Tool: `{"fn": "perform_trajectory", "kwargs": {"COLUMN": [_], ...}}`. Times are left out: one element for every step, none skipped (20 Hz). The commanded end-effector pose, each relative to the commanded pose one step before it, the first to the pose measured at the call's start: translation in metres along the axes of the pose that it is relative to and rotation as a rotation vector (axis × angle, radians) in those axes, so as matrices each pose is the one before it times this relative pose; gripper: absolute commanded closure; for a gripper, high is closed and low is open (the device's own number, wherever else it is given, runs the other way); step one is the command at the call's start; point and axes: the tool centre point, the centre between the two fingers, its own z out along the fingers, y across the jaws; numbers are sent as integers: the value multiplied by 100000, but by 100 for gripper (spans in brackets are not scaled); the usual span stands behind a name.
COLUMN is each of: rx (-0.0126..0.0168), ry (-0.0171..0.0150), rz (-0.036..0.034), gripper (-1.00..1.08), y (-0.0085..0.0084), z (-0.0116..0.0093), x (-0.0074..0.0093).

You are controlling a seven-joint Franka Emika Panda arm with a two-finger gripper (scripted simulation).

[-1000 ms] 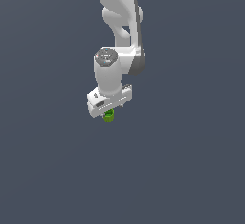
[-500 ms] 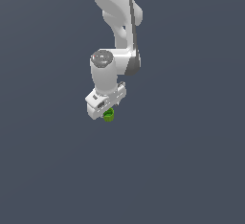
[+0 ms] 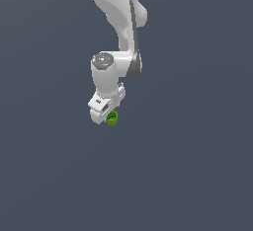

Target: Pick up the object and move it to a goal position.

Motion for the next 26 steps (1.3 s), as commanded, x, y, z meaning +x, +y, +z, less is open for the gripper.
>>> {"fn": "perform_trajectory", "kwargs": {"rx": [-118, -28, -25, -21, -18, -14, -10, -6, -2, 28, 0, 0, 0, -1, -1, 0, 0, 0, 0, -1, -2, 0, -6, 0, 0, 0], "ry": [122, 32, 28, 24, 19, 15, 11, 6, 2, -23, 0, 0, 0, 3, 3, 0, 6, 5, 7, 4, 3, 0, -2, 0, 0, 0], "rz": [-3268, -941, -815, -688, -565, -439, -312, -189, -69, 435, 0, 0, 0, -49, -49, 0, -69, -49, -69, -49, -49, 0, -48, 0, 0, 0], "gripper": [-92, -92, -92, -92, -92, -92, -92, -92, -92, -92, -92, -92, -92, -92, -92, -92, -92, -92, -92, -92, -92, -92, -92, -92, -92, -92], "y": [-60, -20, -18, -16, -13, -11, -7, -5, -3, 12, 0, -1, -2, -14, -15, -6, -22, -19, -23, -15, -10, 7, 3, 19, 21, 20], "z": [155, 48, 41, 35, 28, 22, 16, 9, 3, -13, 34, 100, 167, 231, 297, 362, 424, 485, 542, 524, 458, 392, 322, 258, 195, 135], "x": [-217, -68, -59, -50, -40, -31, -23, -13, -1, 9, -2, -6, -10, 11, 6, -23, 8, -6, 2, -6, 0, -19, 13, -7, -2, 1]}}
